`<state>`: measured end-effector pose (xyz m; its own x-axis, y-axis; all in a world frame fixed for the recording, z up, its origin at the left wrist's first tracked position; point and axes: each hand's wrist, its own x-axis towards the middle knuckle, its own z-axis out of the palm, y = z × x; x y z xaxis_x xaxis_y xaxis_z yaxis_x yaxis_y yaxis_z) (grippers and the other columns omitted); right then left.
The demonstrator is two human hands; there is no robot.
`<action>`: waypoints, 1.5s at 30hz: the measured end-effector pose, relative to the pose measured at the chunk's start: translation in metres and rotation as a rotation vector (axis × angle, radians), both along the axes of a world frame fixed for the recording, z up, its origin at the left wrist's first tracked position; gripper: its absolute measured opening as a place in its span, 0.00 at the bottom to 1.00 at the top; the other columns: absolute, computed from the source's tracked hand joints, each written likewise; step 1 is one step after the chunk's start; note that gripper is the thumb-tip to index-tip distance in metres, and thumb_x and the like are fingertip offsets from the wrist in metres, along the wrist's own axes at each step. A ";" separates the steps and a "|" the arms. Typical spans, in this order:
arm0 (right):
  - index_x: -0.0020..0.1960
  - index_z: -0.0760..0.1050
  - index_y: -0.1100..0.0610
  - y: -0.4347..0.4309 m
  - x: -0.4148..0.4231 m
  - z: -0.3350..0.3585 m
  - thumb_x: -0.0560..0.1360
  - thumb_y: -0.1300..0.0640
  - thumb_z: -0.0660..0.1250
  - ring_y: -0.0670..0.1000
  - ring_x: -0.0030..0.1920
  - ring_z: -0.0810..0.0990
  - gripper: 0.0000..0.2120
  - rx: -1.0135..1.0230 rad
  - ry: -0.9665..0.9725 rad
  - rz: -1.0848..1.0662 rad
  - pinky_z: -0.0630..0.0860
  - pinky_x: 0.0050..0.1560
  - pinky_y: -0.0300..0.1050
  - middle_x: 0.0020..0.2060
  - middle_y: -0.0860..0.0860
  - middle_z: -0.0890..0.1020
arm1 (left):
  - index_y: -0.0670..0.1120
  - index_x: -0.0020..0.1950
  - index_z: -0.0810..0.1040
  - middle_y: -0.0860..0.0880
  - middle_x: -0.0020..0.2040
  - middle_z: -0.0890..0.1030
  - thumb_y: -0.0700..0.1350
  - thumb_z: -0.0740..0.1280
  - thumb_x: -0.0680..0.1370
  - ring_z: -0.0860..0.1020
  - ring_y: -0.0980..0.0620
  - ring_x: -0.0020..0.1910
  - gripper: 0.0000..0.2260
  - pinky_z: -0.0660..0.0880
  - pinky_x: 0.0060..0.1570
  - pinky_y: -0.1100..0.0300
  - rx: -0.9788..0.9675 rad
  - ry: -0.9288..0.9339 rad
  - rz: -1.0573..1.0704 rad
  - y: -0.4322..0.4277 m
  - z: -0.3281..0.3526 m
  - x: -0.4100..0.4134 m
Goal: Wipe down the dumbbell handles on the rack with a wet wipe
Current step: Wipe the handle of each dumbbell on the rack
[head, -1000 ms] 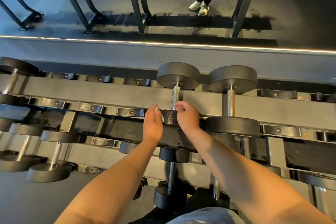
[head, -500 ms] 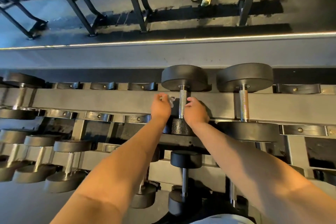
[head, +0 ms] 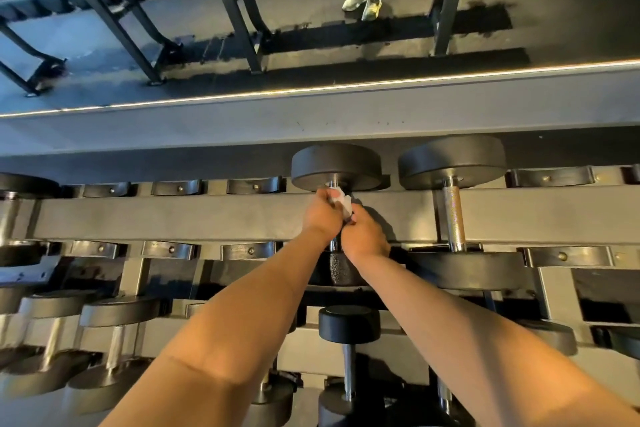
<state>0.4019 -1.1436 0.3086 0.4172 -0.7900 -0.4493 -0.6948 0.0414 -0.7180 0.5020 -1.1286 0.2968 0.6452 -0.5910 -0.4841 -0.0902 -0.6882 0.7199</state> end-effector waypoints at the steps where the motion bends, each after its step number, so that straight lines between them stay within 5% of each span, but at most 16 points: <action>1: 0.62 0.74 0.45 -0.002 0.000 -0.001 0.82 0.57 0.56 0.53 0.46 0.78 0.14 0.006 -0.012 0.006 0.75 0.44 0.48 0.45 0.49 0.78 | 0.45 0.60 0.71 0.45 0.53 0.80 0.39 0.63 0.81 0.79 0.44 0.54 0.08 0.78 0.59 0.46 0.040 -0.055 -0.034 0.002 0.002 0.000; 6: 0.66 0.71 0.46 -0.004 -0.001 0.000 0.83 0.56 0.55 0.52 0.44 0.75 0.15 -0.012 0.047 0.078 0.73 0.40 0.46 0.44 0.49 0.75 | 0.47 0.61 0.71 0.43 0.55 0.82 0.42 0.62 0.82 0.80 0.43 0.55 0.08 0.78 0.57 0.49 0.074 -0.101 0.006 0.003 -0.004 0.004; 12: 0.60 0.75 0.46 0.001 0.003 0.004 0.82 0.55 0.56 0.56 0.51 0.81 0.13 -0.013 0.052 0.028 0.81 0.51 0.56 0.49 0.52 0.81 | 0.45 0.62 0.70 0.48 0.51 0.78 0.49 0.65 0.83 0.77 0.48 0.52 0.12 0.74 0.53 0.54 -0.059 0.010 0.202 -0.017 -0.006 0.009; 23: 0.76 0.65 0.44 -0.001 0.001 0.006 0.82 0.57 0.56 0.58 0.61 0.77 0.24 0.016 0.080 0.036 0.78 0.58 0.57 0.66 0.53 0.77 | 0.42 0.50 0.77 0.44 0.47 0.83 0.43 0.65 0.81 0.82 0.46 0.51 0.05 0.80 0.50 0.55 0.147 -0.079 -0.038 0.017 -0.020 0.023; 25: 0.76 0.64 0.44 -0.001 0.001 0.006 0.82 0.57 0.56 0.58 0.61 0.77 0.24 0.012 0.084 0.034 0.78 0.58 0.57 0.66 0.54 0.76 | 0.41 0.52 0.78 0.43 0.49 0.83 0.43 0.65 0.81 0.82 0.46 0.51 0.06 0.79 0.56 0.51 0.149 -0.107 -0.043 0.015 -0.021 0.025; 28: 0.76 0.64 0.43 -0.001 0.002 0.006 0.82 0.56 0.56 0.58 0.61 0.78 0.24 0.026 0.081 0.024 0.78 0.58 0.59 0.66 0.53 0.77 | 0.44 0.55 0.76 0.49 0.47 0.80 0.43 0.61 0.83 0.79 0.48 0.51 0.05 0.76 0.57 0.54 0.004 0.010 0.140 0.002 -0.014 0.027; 31: 0.76 0.64 0.43 -0.002 0.002 0.006 0.82 0.55 0.55 0.58 0.62 0.77 0.23 0.039 0.081 0.005 0.78 0.59 0.59 0.66 0.53 0.76 | 0.46 0.47 0.75 0.46 0.45 0.79 0.46 0.61 0.84 0.78 0.48 0.47 0.08 0.77 0.54 0.52 -0.040 0.118 0.325 -0.017 -0.007 0.026; 36: 0.76 0.64 0.43 -0.003 0.002 0.004 0.83 0.55 0.55 0.58 0.63 0.77 0.23 0.040 0.083 -0.003 0.77 0.61 0.57 0.67 0.53 0.76 | 0.44 0.45 0.73 0.45 0.43 0.78 0.44 0.56 0.86 0.76 0.49 0.42 0.12 0.70 0.37 0.61 0.089 -0.164 0.069 -0.010 -0.008 0.012; 45: 0.76 0.65 0.44 -0.003 0.000 0.007 0.83 0.56 0.55 0.58 0.64 0.77 0.22 0.044 0.084 0.026 0.76 0.61 0.56 0.69 0.53 0.76 | 0.37 0.57 0.80 0.40 0.55 0.83 0.41 0.61 0.82 0.81 0.42 0.54 0.11 0.77 0.51 0.54 0.410 -0.287 -0.295 0.011 -0.002 0.017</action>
